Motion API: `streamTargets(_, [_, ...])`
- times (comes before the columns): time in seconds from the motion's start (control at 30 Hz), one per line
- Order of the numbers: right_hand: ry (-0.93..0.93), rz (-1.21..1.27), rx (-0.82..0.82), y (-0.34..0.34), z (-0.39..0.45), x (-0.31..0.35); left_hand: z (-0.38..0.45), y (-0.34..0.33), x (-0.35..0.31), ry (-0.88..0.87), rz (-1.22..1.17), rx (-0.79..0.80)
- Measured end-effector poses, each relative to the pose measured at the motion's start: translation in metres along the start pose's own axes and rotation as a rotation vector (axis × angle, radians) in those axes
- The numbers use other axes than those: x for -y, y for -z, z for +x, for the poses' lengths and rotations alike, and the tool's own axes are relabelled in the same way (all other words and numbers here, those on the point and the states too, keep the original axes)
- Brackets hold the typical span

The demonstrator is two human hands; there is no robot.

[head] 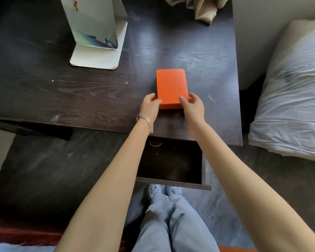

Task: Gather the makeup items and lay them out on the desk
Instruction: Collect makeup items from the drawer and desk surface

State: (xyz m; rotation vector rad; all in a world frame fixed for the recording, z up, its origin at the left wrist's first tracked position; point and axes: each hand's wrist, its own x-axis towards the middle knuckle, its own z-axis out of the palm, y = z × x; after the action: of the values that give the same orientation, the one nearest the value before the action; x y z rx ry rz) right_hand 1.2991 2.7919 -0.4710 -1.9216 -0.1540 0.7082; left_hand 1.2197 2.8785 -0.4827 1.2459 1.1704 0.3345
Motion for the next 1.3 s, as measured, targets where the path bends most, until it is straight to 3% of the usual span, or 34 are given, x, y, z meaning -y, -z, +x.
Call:
streamTargets(0.13, [-0.032,0.205,-0.070,0.011,-0.047,-0.032,-0.056,0.017,0.034,-0.098,-0.105,-0.073])
streamTargets(0.2, [-0.068,0.306,-0.002,0.015,-0.077,-0.066,-0.082,0.030,0.063,-0.034,-0.064,0.118])
streamTargets(0.27, [-0.153,0.279,0.106,0.012,-0.090,-0.101,-0.090,0.034,0.096,0.172,0.031,0.343])
streamTargets(0.3, [-0.213,0.232,0.151,0.007,-0.089,-0.117,-0.086,0.033,0.110,0.293,0.059,0.367])
streamTargets(0.4, [-0.388,0.122,0.198,-0.014,-0.064,-0.152,-0.050,0.021,0.139,0.481,0.029,0.178])
streamTargets(0.53, [-0.457,-0.085,0.272,-0.038,-0.022,-0.184,0.009,0.004,0.168,0.457,0.142,0.052])
streamTargets(0.67, [-0.394,-0.183,0.326,-0.060,0.022,-0.202,0.051,-0.002,0.192,0.488,0.229,0.083])
streamTargets(0.77, [-0.463,-0.091,0.392,-0.067,0.042,-0.218,0.072,-0.004,0.208,0.498,0.222,0.139])
streamTargets(0.9, [-0.509,-0.096,0.448,-0.071,0.047,-0.232,0.075,-0.006,0.220,0.505,0.188,0.079])
streamTargets(1.03, [-0.529,-0.010,0.404,-0.072,0.033,-0.218,0.052,-0.009,0.216,0.551,0.020,0.037])
streamTargets(1.3, [-0.393,-0.036,0.390,-0.026,-0.040,-0.182,-0.021,0.028,0.185,0.530,0.137,0.179])
